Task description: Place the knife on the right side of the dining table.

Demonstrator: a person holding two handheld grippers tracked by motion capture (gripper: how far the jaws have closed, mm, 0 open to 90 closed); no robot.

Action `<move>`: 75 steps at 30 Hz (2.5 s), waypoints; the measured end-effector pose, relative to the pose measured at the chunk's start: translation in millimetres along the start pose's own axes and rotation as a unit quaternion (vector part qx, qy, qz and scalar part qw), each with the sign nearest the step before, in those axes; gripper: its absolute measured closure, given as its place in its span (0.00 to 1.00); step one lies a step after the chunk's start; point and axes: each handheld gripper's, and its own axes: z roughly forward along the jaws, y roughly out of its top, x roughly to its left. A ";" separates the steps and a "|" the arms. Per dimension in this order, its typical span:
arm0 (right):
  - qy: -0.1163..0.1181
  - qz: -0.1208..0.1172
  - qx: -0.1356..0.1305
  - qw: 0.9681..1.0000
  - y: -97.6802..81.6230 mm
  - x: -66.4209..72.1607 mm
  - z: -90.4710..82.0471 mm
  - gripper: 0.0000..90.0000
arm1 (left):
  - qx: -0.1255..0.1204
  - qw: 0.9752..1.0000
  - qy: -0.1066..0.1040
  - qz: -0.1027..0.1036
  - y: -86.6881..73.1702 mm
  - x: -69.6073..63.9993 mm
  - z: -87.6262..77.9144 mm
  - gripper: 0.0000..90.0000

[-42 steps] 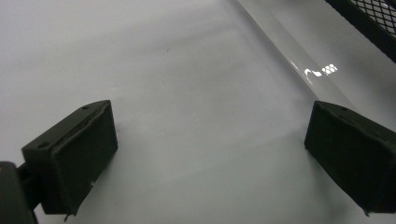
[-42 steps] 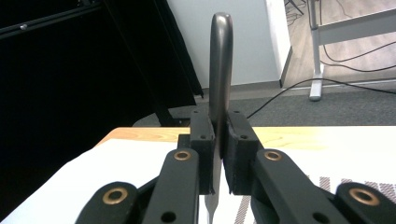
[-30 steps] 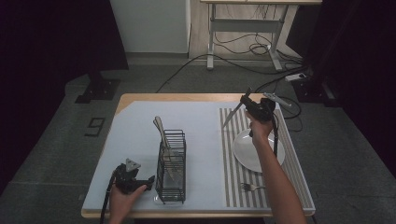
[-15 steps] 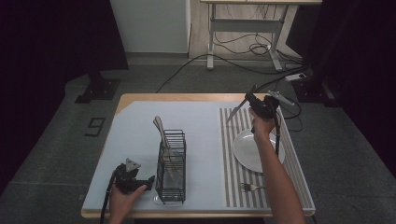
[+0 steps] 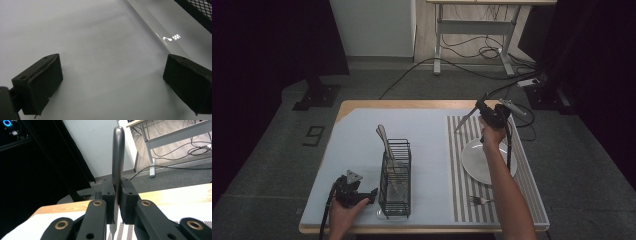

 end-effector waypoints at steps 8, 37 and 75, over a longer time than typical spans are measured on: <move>-0.007 0.008 0.004 1.000 0.1 -9.2 -2.7 0.92 | 0.000 1.000 0.000 0.000 0.0 0.0 0.0 0.02; -0.065 0.025 0.042 0.997 -14.3 -68.2 -19.5 0.79 | 0.000 1.000 0.001 0.000 -0.1 -0.2 0.0 0.02; -0.092 0.087 0.078 0.989 -38.1 -108.7 -22.1 0.67 | 0.000 1.000 0.001 0.001 -0.1 -0.2 -0.1 0.02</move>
